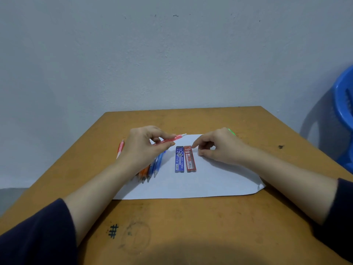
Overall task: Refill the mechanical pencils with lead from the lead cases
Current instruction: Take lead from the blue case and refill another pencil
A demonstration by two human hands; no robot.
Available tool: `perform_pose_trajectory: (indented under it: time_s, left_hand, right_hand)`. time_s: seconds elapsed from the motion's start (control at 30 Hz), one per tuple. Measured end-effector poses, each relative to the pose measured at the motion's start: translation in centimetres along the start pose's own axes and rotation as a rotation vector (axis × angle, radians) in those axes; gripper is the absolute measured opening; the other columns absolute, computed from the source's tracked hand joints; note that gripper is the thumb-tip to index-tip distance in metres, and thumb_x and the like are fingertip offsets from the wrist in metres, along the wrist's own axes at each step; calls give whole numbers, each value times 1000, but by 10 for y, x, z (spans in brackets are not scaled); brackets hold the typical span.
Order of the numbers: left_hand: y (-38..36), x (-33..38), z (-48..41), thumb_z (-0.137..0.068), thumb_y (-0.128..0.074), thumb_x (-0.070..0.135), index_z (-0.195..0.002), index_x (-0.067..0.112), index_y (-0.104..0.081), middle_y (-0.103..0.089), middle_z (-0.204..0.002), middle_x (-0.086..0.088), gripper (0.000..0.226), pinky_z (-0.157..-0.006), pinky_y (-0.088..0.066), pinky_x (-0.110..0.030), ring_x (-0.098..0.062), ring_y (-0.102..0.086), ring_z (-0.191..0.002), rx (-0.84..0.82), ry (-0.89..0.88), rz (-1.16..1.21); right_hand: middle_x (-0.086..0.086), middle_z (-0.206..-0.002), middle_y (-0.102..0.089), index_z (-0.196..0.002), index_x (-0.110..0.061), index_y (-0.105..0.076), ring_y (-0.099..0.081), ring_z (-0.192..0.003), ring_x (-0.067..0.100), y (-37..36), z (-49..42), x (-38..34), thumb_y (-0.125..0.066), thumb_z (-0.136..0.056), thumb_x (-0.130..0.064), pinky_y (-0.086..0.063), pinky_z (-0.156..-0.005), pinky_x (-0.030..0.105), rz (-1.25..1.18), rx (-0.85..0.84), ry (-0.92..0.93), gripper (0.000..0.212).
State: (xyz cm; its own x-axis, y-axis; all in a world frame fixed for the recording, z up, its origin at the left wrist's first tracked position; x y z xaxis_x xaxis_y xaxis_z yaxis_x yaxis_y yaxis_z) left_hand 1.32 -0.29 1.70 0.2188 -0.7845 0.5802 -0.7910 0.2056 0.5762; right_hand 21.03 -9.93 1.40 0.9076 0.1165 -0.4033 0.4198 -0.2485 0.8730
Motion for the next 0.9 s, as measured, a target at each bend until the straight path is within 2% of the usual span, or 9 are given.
perform_pose_trajectory:
  time_s: [0.07, 0.17, 0.3, 0.4, 0.57, 0.77, 0.9]
  left_hand:
    - [-1, -2, -1, -74, -80, 20, -85, 45, -69, -69, -84, 17, 30, -59, -47, -19, -4, -58, -74, -24, -5, -15]
    - [-3, -3, -1, -75, -80, 18, -90, 31, -75, -68, -85, 15, 21, -60, -46, -18, -4, -58, -74, -53, -23, -32]
    - [-2, -2, -1, -75, -80, 16, -91, 22, -78, -70, -83, 9, 18, -59, -41, -14, -8, -59, -71, -66, -73, -18]
    - [-3, -1, -1, -74, -81, 15, -90, 23, -78, -70, -82, 8, 19, -60, -41, -14, -9, -60, -71, -67, -109, -7]
    - [-4, 2, 0, -74, -80, 14, -91, 21, -78, -69, -80, 7, 18, -59, -38, -11, -8, -59, -69, -79, -157, -5]
    - [-5, 3, 0, -74, -81, 15, -90, 20, -78, -70, -82, 7, 17, -58, -40, -12, -8, -61, -69, -73, -185, -20]
    - [-2, 0, -1, -75, -80, 14, -90, 21, -78, -70, -83, 8, 17, -59, -38, -8, -8, -60, -72, -57, -142, -34]
  right_hand:
    - [-5, -84, -72, -112, -20, -69, -64, -76, 5, 1, 1, 1, -69, -82, -8, -42, -70, 5, -42, -12, -16, 32]
    - [-6, -84, -71, -114, -21, -67, -64, -76, 4, 2, 2, 2, -71, -82, -18, -45, -70, 8, -65, 11, -58, 33]
    - [-8, -83, -70, -109, -22, -70, -62, -74, 8, 8, 3, -3, -69, -83, -21, -49, -70, 19, -49, 180, -64, 26]
    - [-11, -84, -69, -103, -23, -72, -58, -69, 3, 10, 5, -12, -69, -84, -20, -41, -63, 8, -43, 263, -10, 20]
    - [-10, -75, -60, -92, -14, -76, -51, -74, -16, 6, 8, -21, -72, -82, -12, -38, -63, 4, -12, 326, 114, 11]
    - [-13, -72, -60, -86, -14, -76, -53, -68, -9, 7, 7, -16, -72, -82, -13, -38, -62, 6, -18, 372, 112, 6]
    - [-8, -75, -63, -88, -12, -76, -51, -62, -4, 14, 4, -12, -69, -84, -12, -35, -61, 4, -19, 354, 26, 7]
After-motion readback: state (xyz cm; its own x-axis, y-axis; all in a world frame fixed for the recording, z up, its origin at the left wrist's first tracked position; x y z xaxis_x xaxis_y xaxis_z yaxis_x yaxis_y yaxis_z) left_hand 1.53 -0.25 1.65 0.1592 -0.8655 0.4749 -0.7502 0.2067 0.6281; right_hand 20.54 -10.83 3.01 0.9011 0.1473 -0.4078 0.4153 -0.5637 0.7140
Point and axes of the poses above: each hand's wrist, its own z-axis away from the middle knuckle, its own y-axis out of the back of the hand, x = y × z, the point moved 2 cm from there along -z, towards the middle knuckle
